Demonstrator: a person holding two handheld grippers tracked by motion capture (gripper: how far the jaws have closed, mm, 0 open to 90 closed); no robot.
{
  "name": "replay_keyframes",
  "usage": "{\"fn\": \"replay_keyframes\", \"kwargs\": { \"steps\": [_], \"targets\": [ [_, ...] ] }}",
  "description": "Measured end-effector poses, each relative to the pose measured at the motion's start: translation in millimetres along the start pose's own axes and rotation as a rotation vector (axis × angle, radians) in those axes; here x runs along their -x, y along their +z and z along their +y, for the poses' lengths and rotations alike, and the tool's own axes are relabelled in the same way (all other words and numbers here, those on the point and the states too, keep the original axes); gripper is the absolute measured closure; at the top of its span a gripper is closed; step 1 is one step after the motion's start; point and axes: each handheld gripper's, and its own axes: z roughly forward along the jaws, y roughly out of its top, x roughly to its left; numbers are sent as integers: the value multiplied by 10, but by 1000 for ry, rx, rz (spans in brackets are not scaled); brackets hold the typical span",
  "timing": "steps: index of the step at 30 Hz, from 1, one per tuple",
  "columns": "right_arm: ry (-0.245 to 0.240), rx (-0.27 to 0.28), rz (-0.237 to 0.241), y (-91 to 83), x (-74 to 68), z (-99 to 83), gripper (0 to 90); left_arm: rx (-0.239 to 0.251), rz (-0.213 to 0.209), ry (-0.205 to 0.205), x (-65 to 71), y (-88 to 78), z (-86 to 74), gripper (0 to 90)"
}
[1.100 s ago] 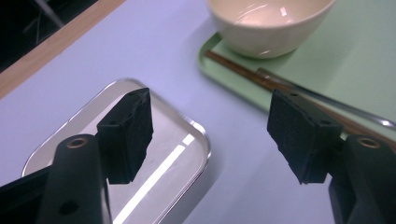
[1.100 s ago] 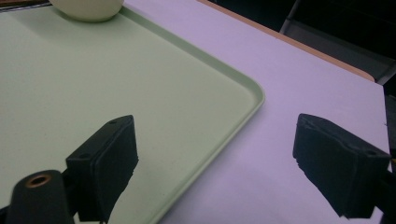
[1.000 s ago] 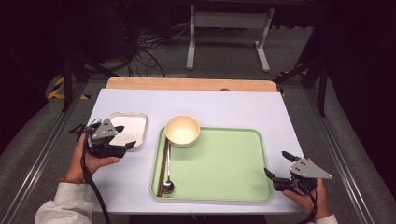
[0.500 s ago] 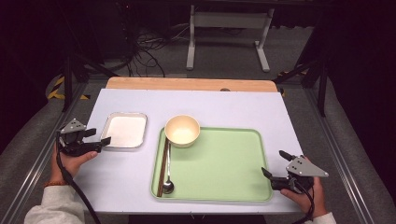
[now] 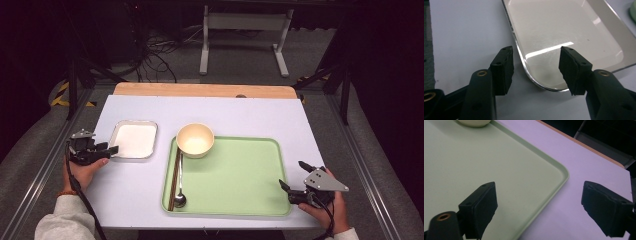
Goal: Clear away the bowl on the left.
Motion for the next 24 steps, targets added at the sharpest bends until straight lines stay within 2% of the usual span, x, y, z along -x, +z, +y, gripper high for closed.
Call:
{"fn": "replay_keyframes", "kwargs": {
  "steps": [1,2,5,6,7,9,10,12,15,18,21,24],
  "targets": [
    [-8,0,-1,-5,-10,4,138,-8,-2,3,1,14,4,498],
    [-17,0,-4,-12,-21,9,138,-30,24,11,5,45,9,520],
    [-19,1,-13,-14,-26,11,138,-26,40,8,2,45,8,573],
    [-40,23,-38,-39,-48,23,141,-25,35,2,0,40,5,638],
    [-52,32,-46,-55,-65,36,141,-25,35,2,0,40,5,667],
    [-61,39,-53,-66,-81,48,141,-24,50,-1,5,39,5,687],
    [-69,38,-56,-70,-94,55,139,-28,71,14,7,35,14,720],
    [-80,20,-53,-50,-103,44,139,-26,66,-3,-16,30,15,795],
    [-87,-1,-54,-19,-104,27,139,-31,67,16,7,32,27,832],
    [-88,3,-48,-18,-103,29,139,-23,74,9,19,33,29,840],
    [-84,2,-49,-19,-93,25,139,11,55,-17,8,10,13,852],
    [-79,2,-47,-20,-83,21,139,59,55,-17,21,-48,20,866]
  ]
}}
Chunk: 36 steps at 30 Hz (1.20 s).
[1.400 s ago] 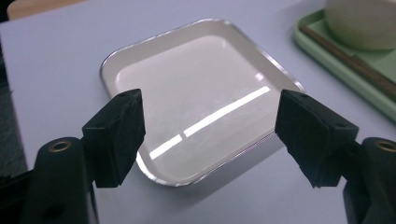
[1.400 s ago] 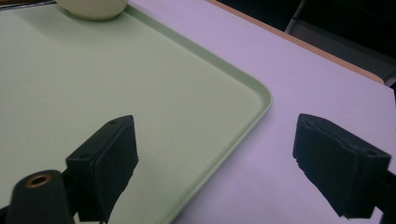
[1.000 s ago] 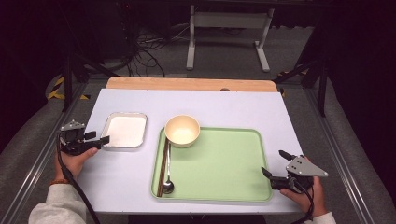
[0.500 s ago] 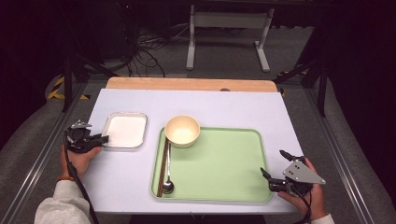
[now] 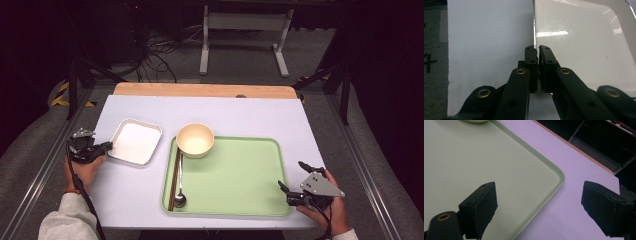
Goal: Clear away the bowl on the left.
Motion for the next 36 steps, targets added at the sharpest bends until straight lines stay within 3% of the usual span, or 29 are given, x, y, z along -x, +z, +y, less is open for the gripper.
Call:
{"fn": "replay_keyframes", "kwargs": {
  "steps": [1,4,8,14,18,22,25,28,36],
  "targets": [
    [5,0,1,6,8,-3,139,48,-19,-25,-9,-40,1,877],
    [8,-1,4,11,12,-6,140,63,-13,-21,4,-59,2,880],
    [13,2,10,12,15,-4,141,102,-39,-35,5,-107,3,881],
    [20,4,12,22,28,-6,141,112,-34,-9,40,-136,22,881],
    [29,1,20,33,36,-12,141,71,-21,18,42,-106,19,880],
    [26,-3,22,45,34,-9,142,63,-23,7,2,-94,-9,880],
    [25,-1,27,53,31,-6,143,103,-48,-27,-32,-139,-24,880],
    [26,-4,30,59,30,-11,143,141,-40,-41,-19,-166,-24,880],
    [36,1,32,53,49,-17,144,172,-79,-45,10,-176,-7,882]
  ]
}}
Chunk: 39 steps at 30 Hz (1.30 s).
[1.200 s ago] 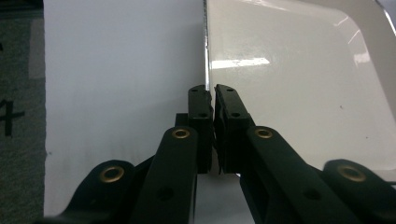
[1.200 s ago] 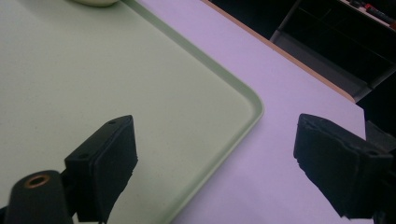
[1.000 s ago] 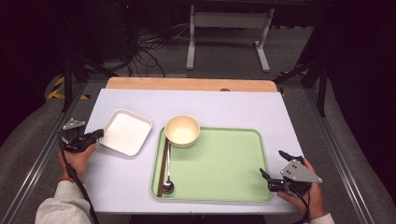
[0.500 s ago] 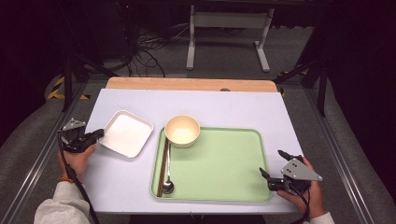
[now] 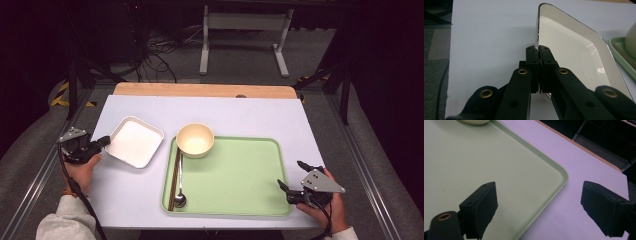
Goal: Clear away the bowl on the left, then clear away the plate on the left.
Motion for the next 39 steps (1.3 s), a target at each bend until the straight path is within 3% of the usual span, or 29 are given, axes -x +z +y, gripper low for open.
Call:
{"fn": "replay_keyframes", "kwargs": {
  "steps": [6,7,10,13,17,25,30,34,39],
  "targets": [
    [16,2,3,7,17,-3,144,32,-46,6,-16,-33,6,883],
    [18,3,4,4,19,-3,144,41,-37,4,9,-46,16,883],
    [25,9,3,-9,30,-4,147,72,-68,2,48,-79,40,883],
    [29,14,0,-16,38,2,147,85,-79,12,87,-98,62,883],
    [28,14,0,-24,36,-5,147,137,-110,38,190,-186,153,883],
    [38,20,5,-39,35,3,147,217,-208,98,568,-249,346,883],
    [42,18,7,-52,27,-5,147,197,-292,208,993,-132,454,883],
    [43,22,0,-70,33,-7,147,196,-333,240,1246,-38,457,883],
    [42,21,-1,-84,35,-17,148,153,-387,305,1520,95,442,882]
  ]
}}
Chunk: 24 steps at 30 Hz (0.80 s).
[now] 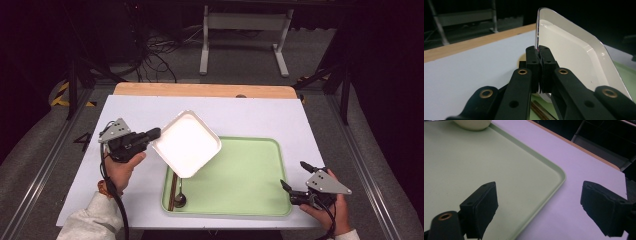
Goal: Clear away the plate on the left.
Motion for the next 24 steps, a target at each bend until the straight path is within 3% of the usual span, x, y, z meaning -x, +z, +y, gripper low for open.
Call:
{"fn": "replay_keyframes", "kwargs": {
  "steps": [12,24],
  "targets": [
    [8,0,-8,-52,1,-21,149,-97,-98,91,329,402,-25,882],
    [9,0,-19,-100,3,-42,150,-200,-131,176,571,677,-115,881]
  ]
}}
